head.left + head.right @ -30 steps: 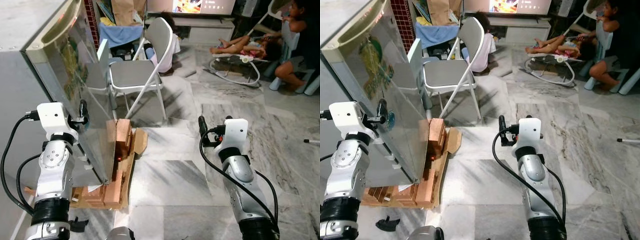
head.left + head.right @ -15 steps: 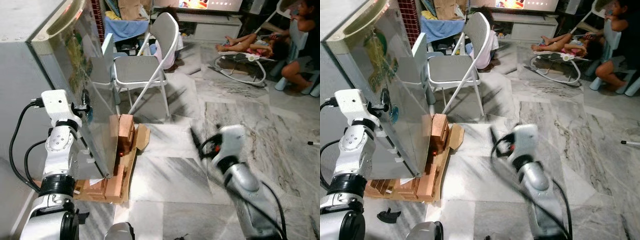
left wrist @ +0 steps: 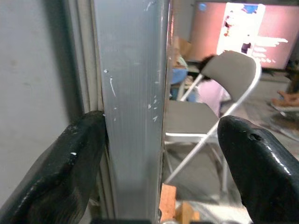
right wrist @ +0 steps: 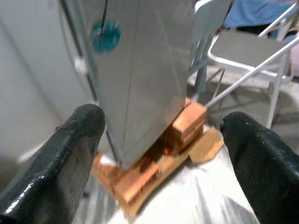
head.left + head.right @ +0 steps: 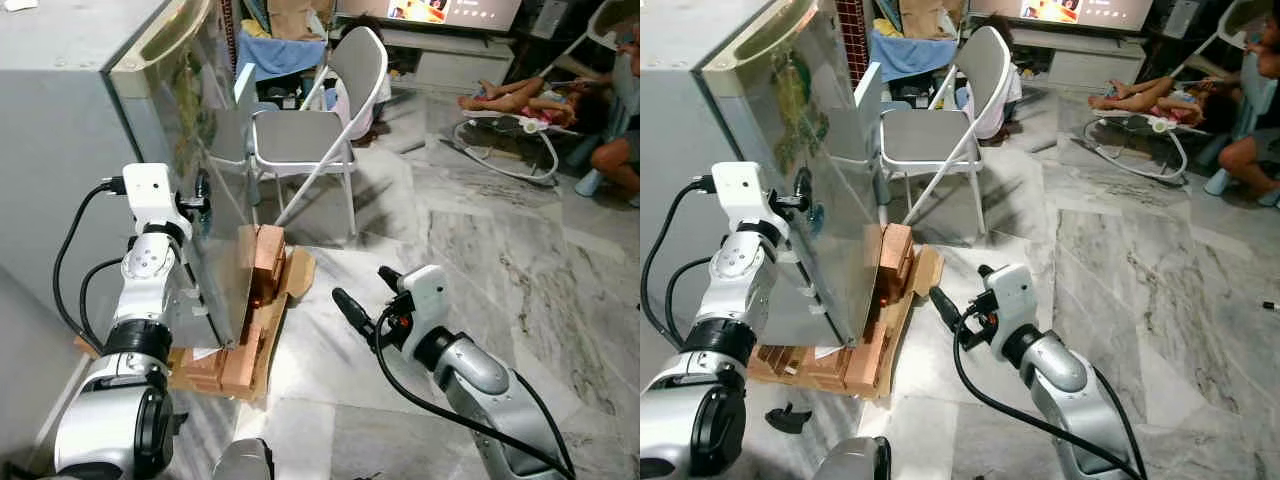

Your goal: Restocking fridge

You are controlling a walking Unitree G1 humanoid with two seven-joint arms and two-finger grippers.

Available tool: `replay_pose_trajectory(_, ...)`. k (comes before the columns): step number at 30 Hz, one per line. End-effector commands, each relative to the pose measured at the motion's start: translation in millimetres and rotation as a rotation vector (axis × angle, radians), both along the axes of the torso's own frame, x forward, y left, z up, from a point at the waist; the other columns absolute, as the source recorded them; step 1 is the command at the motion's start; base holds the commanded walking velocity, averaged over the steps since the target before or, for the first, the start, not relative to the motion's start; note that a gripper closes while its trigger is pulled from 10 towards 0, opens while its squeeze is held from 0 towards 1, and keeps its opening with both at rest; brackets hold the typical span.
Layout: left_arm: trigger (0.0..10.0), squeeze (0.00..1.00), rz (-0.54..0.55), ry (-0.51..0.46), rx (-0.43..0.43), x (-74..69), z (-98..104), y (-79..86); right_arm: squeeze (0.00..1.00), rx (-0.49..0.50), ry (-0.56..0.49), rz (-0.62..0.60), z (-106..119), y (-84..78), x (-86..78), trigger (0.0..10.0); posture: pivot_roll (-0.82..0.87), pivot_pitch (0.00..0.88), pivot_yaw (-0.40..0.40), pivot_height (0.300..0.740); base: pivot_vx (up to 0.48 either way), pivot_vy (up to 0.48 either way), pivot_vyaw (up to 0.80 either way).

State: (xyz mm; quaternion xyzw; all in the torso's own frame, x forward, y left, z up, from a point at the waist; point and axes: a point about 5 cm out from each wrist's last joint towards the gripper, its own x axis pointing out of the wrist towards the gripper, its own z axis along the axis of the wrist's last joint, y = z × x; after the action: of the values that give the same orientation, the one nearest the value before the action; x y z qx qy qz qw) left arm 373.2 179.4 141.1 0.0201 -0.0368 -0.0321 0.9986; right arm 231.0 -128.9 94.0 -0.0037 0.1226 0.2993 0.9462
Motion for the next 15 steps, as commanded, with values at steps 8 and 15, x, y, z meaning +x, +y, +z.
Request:
replay_pose_trajectory(8, 10.0, 0.00, -0.712, -0.156, -0.027, -25.5, 41, -176.8, 0.00, 0.035, 0.042, -0.008, -2, -13.3, -15.2, 10.0, 0.04, 0.032, -0.039, 0.740, 0.000, 0.000, 0.00)
replay_pose_trajectory(15, 10.0, 0.00, -0.688, -0.202, 0.024, -22.5, 43, -175.9, 0.00, 0.028, 0.014, -0.008, -1, -9.5, -9.3, 10.0, 0.03, 0.029, -0.021, 0.740, 0.000, 0.000, 0.00)
